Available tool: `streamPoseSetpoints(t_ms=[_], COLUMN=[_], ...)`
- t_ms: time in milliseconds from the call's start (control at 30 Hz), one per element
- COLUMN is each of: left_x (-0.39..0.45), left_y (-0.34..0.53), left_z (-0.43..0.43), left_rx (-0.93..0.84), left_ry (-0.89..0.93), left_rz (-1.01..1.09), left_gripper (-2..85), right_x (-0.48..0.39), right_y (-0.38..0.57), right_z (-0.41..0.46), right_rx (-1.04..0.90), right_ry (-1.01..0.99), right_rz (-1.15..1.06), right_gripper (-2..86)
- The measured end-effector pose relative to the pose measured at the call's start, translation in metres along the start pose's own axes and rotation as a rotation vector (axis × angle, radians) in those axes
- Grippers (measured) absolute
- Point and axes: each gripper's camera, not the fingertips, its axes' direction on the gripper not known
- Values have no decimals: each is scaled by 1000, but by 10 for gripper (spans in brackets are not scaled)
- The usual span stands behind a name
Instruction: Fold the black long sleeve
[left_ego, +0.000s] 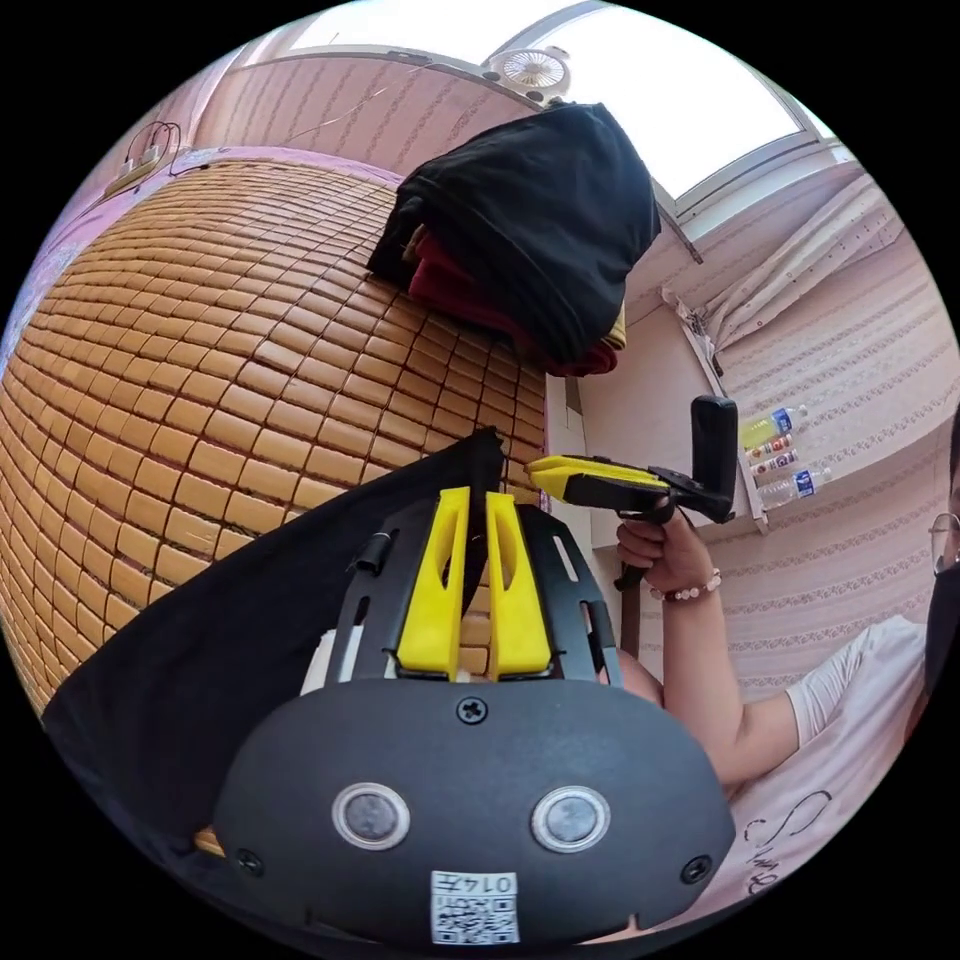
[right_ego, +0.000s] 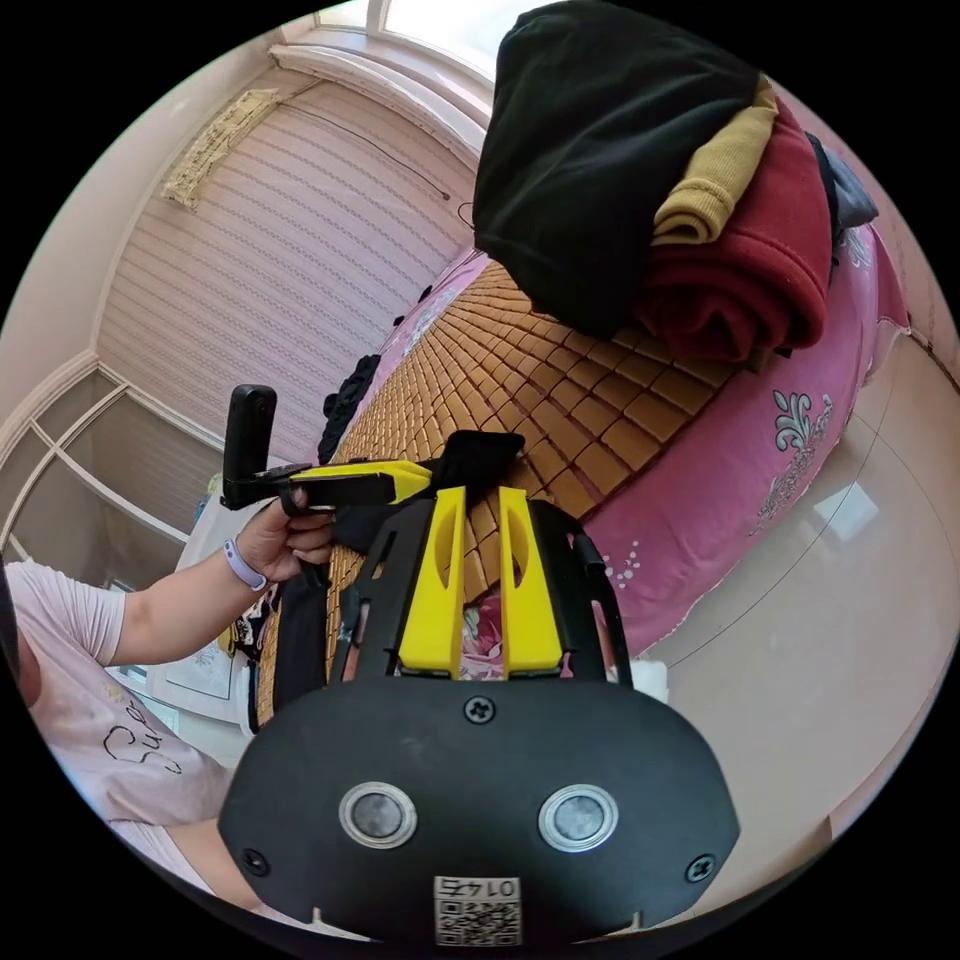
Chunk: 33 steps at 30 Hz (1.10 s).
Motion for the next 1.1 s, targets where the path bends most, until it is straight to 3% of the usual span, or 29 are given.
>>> streamPoseSetpoints(t_ms=[167, 433, 667, 1100], left_x=[39, 108, 104, 79], left_y=[2, 3, -12, -24], left_z=[14, 51, 66, 44], left_rx=[-44, -131, -154, -97], left_ry=[-159, -458, -412, -263], left_rz=[185, 503, 435, 304], left_gripper=[51, 75, -4, -10], right_x=[5, 18, 26, 34], right_y=[-5, -2, -1, 1], right_z=[11, -11, -23, -29], right_rx=[-82, 7, 92, 71], right_ry=[2, -65, -202, -83], right_rz=[-12, 11, 5, 68], right_gripper=[62, 39, 33, 41])
